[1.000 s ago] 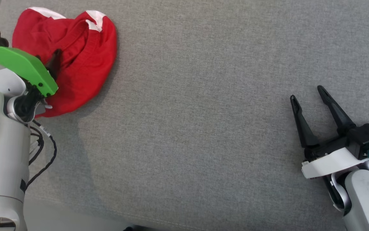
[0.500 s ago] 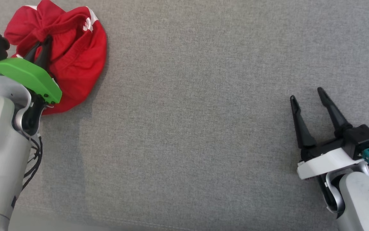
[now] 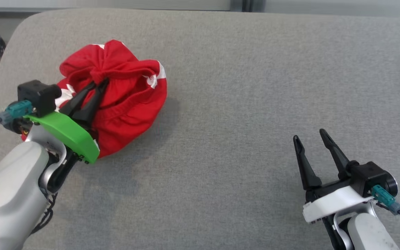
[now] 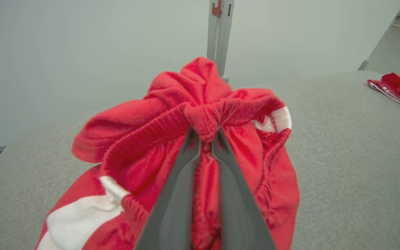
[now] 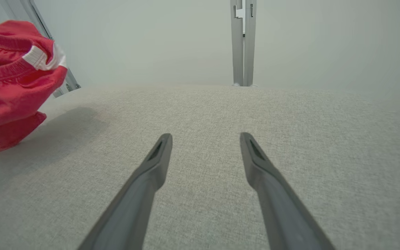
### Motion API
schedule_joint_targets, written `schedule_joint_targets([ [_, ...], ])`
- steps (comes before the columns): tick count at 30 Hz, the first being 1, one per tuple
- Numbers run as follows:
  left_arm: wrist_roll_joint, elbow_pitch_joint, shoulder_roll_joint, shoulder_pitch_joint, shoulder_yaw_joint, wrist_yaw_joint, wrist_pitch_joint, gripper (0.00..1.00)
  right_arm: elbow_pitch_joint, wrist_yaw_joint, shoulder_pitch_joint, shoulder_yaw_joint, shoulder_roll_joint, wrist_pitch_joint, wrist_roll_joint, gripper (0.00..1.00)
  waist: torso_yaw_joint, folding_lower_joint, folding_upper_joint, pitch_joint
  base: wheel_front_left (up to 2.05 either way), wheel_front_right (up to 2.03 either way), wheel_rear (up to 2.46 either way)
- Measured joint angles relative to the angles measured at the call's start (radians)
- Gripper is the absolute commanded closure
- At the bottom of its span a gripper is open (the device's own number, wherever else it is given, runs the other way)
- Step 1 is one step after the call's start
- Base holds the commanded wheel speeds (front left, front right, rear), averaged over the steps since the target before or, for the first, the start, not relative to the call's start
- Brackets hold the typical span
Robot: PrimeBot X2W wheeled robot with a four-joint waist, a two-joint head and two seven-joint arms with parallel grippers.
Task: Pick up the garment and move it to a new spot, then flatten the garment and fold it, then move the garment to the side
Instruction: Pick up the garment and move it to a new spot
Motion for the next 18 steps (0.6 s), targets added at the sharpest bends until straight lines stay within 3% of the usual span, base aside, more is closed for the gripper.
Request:
schedule_joint_targets([
  [7,-0.014,-0.112,-0.016,0.044,-0.079,0.000,0.015,1.00,-0.001,0.000,0.049,-0.004,0.027,0.000,0.013,0.00,-0.096,0.0000,0.0000,-0.082,0.00,0.00,0.00],
  [18,-0.018,-0.098,-0.186,0.037,-0.219,0.000,-0.014,1.00,-0.020,0.000,0.048,-0.008,0.045,0.000,0.015,0.00,-0.276,0.0000,0.0000,-0.113,0.00,0.00,0.00],
])
